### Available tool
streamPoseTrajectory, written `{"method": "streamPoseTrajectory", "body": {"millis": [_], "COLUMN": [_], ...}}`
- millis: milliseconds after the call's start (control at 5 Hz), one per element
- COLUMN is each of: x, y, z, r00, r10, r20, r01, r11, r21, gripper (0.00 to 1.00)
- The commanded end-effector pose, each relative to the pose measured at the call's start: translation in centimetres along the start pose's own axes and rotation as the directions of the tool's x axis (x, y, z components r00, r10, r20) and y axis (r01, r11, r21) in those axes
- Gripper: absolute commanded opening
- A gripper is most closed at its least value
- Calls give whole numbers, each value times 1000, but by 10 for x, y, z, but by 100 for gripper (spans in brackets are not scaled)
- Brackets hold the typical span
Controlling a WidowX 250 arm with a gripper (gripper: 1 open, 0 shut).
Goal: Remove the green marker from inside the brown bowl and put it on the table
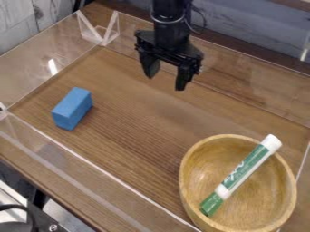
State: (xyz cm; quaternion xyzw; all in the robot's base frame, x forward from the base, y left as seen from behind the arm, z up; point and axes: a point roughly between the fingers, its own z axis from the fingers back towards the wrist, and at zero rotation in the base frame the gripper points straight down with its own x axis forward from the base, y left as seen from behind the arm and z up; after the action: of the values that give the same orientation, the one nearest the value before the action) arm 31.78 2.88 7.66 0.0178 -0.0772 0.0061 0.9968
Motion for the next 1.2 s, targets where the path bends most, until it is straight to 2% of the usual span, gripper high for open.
{"method": "streamPoseTrajectory", "body": {"millis": [0,1000], "x": [2,-18], "y": [-6,-30], "z": [6,-3], "r00": [1000,995], "r10": [-1,-36], "r20": [12,-92], "r01": [1,36], "r11": [1000,999], "r21": [4,2], "gripper": [100,100]}}
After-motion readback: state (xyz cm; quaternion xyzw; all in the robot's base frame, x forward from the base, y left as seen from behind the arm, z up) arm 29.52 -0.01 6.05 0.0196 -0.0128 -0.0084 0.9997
